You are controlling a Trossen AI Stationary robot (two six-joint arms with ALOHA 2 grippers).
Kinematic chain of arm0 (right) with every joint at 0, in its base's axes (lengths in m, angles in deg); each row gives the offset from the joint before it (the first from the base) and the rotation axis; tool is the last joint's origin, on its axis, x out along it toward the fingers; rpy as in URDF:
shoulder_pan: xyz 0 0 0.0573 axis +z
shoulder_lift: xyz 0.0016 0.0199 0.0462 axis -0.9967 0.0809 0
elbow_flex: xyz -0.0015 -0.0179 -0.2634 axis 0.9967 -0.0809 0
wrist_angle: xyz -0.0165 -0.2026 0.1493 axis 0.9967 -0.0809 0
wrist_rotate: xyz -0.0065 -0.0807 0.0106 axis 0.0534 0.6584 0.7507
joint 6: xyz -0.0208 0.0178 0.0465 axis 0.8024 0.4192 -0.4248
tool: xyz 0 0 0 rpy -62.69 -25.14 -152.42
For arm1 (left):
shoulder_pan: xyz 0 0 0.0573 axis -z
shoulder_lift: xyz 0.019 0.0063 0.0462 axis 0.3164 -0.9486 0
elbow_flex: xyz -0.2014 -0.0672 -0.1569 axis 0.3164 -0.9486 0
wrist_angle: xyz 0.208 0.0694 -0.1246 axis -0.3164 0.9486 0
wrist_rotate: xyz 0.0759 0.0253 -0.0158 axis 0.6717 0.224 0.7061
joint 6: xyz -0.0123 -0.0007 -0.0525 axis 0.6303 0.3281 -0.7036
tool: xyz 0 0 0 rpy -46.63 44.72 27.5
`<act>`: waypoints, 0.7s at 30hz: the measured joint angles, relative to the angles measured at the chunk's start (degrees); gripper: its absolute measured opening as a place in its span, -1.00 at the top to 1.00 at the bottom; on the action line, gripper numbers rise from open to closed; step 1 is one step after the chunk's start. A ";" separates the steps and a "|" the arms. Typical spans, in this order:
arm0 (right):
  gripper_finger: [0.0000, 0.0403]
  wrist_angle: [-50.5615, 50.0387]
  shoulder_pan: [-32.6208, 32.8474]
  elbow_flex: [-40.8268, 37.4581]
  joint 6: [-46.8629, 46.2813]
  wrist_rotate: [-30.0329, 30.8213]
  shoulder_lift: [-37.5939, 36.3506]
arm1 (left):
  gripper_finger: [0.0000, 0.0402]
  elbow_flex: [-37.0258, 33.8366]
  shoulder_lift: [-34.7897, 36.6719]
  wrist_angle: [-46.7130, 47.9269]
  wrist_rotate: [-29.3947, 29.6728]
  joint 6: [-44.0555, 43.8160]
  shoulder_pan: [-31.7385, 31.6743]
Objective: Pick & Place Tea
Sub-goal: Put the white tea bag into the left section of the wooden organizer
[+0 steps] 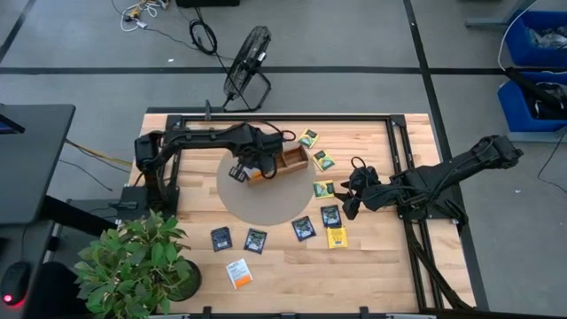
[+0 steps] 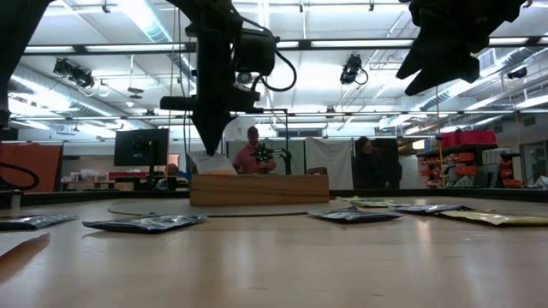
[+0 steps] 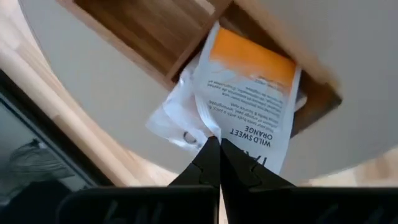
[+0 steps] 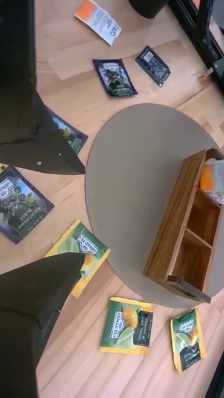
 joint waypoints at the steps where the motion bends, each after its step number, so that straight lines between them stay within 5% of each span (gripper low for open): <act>1: -0.11 0.00 0.00 0.00 0.16 0.00 0.00 | 0.99 0.46 0.00 0.98 0.99 0.76 0.00; 11: -0.11 -0.18 0.00 0.00 0.93 0.02 0.00 | 0.99 1.49 0.07 -0.75 0.83 5.70 0.30; 21: -0.11 -0.26 0.00 0.00 1.73 0.02 -0.01 | 0.99 1.48 0.07 -2.00 -2.93 1.85 0.61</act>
